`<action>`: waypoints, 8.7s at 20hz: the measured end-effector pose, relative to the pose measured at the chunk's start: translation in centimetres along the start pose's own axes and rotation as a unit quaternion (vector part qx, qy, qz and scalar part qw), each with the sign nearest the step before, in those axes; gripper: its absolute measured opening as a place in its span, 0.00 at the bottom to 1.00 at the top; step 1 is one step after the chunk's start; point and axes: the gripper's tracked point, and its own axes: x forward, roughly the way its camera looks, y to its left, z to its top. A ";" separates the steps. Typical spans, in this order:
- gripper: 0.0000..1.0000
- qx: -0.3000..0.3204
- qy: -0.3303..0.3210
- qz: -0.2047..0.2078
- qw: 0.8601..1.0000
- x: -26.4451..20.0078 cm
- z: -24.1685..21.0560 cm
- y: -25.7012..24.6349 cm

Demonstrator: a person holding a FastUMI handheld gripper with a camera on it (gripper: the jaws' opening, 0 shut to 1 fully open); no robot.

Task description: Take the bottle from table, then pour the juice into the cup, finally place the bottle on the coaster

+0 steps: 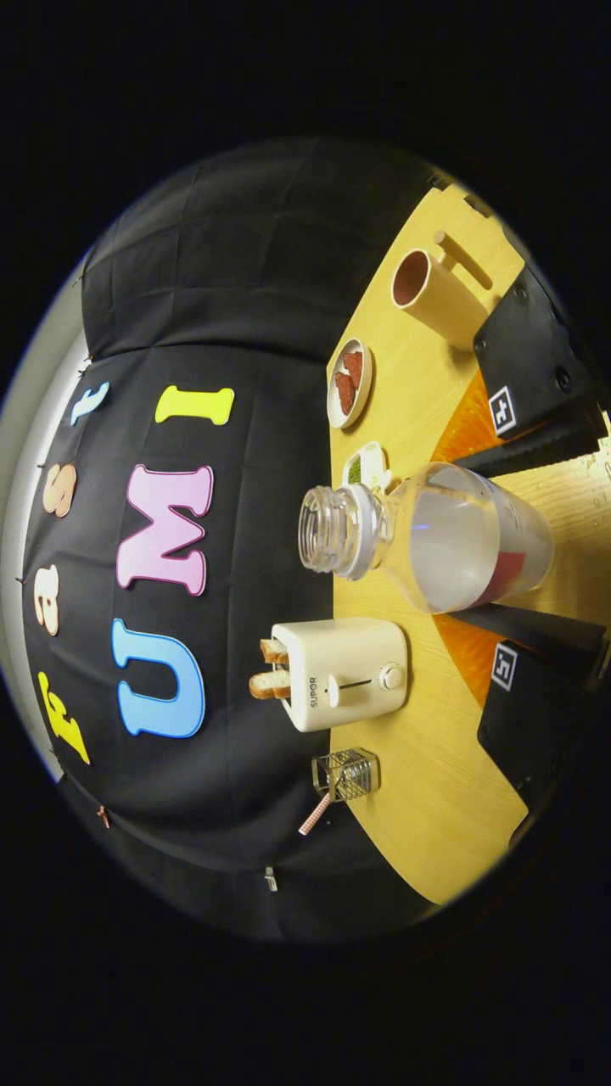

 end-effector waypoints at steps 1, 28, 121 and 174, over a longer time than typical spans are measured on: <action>0.74 0.012 0.000 0.002 1.000 -0.2 0.6 -0.2; 0.73 0.560 0.100 0.031 0.822 0.4 4.3 -13.6; 0.74 0.931 0.172 -0.087 0.309 6.3 5.1 -18.1; 0.73 0.708 0.032 -0.074 0.702 3.2 6.2 -17.9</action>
